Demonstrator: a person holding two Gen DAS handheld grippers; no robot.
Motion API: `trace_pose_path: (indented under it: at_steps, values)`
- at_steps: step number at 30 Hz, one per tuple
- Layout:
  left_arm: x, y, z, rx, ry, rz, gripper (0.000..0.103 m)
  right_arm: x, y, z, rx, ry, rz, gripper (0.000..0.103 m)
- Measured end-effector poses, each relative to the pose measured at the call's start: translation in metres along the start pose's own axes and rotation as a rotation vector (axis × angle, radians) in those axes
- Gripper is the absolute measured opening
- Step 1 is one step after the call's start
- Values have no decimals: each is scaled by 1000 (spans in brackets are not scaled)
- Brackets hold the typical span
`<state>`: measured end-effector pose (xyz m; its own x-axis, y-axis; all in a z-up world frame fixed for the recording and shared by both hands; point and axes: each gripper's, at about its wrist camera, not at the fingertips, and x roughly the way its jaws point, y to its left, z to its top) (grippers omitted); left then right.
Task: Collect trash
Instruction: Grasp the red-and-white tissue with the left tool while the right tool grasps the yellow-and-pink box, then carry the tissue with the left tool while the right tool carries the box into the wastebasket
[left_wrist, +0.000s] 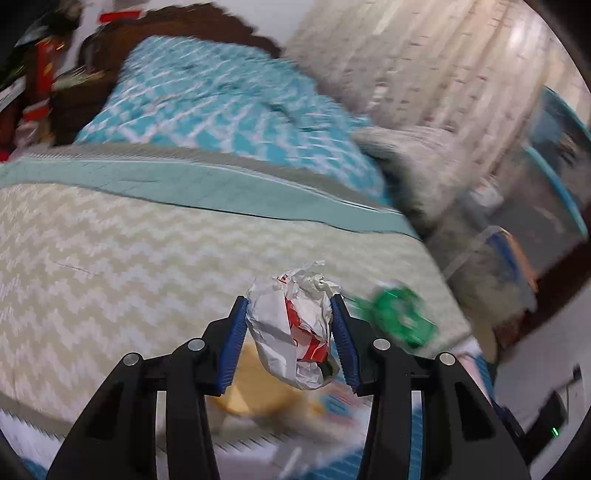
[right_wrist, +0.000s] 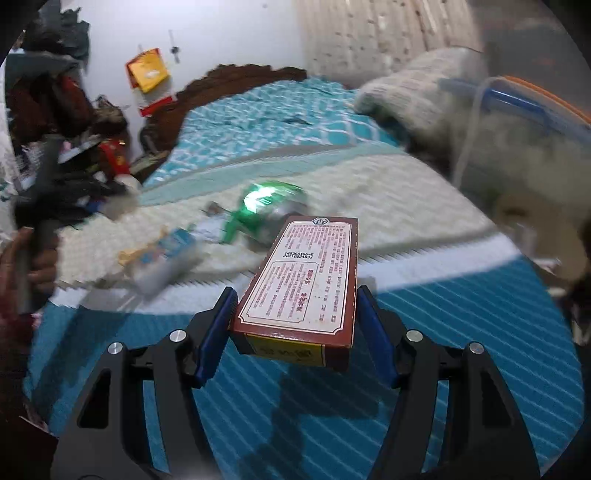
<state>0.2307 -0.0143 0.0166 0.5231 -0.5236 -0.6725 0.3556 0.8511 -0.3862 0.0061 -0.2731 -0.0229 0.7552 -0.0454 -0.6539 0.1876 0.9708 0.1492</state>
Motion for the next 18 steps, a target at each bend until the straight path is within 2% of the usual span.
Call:
trace_pose_path:
  at_steps: [6,10,13,14,16,18]
  values:
    - [10,-84,-67,124,116,-142,43,-8,-32,-25,2,56,-84,66]
    - [32,-134,-113,214,203,-201,43,-20,-50,-41,-16,56,-145,66]
    - [51,-157,-138,284,244,-180,44,-17,-64,-47,-15,73,-185,67]
    - [60,-164,-145,298,265,-178,44,-16,-67,-48,-4,81,-182,68]
    - [70,-170,-152,314,277,-160,45,-14,-74,-50,28,88,-168,77]
    - [73,-177,-156,332,270,-126,49,-14,-77,-50,48,82,-154,78]
